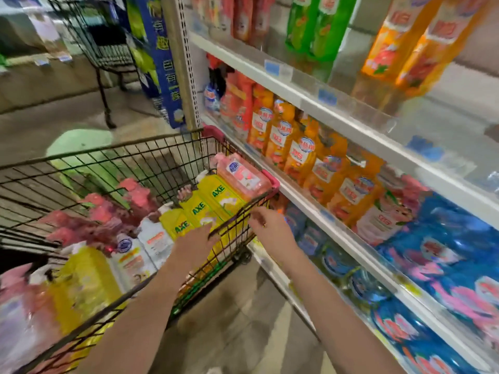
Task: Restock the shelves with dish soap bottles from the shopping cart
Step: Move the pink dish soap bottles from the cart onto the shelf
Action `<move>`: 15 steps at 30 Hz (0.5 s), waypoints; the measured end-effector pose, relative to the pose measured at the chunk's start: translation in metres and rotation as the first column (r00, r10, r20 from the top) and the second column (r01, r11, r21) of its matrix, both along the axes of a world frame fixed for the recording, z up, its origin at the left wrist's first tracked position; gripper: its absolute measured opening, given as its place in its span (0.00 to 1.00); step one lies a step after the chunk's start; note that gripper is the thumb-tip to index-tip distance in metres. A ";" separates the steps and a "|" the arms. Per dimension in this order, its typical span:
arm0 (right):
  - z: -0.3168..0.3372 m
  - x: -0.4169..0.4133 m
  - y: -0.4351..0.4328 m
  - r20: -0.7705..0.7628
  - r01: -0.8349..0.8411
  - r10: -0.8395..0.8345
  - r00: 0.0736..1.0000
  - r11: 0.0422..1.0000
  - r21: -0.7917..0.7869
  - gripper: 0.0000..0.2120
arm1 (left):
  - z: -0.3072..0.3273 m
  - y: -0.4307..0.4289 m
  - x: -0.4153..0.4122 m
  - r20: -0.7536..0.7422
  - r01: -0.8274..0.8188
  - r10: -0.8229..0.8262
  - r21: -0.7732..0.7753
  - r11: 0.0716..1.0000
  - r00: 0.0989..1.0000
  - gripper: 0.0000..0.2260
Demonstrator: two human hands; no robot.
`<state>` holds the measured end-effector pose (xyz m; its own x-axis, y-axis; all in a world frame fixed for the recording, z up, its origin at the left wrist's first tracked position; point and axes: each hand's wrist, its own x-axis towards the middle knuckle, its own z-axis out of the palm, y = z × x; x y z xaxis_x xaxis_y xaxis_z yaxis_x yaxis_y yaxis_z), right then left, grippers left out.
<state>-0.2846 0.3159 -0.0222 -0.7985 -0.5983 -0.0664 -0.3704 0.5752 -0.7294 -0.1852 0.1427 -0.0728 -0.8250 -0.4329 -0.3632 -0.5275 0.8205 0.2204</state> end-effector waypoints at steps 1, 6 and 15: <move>-0.003 -0.007 -0.009 -0.009 -0.007 0.007 1.000 1.000 0.026 0.15 | -0.003 -0.005 -0.002 0.001 -0.005 0.004 0.057 0.998 1.000 0.25; -0.013 -0.048 -0.039 -0.070 0.007 0.004 0.998 0.986 0.166 0.11 | -0.007 -0.012 -0.020 0.047 -0.046 0.034 0.266 0.963 0.998 0.27; -0.041 -0.149 -0.118 -0.247 -0.072 0.163 0.955 0.938 0.340 0.29 | -0.007 -0.010 -0.022 0.013 -0.068 0.067 0.258 0.964 0.998 0.25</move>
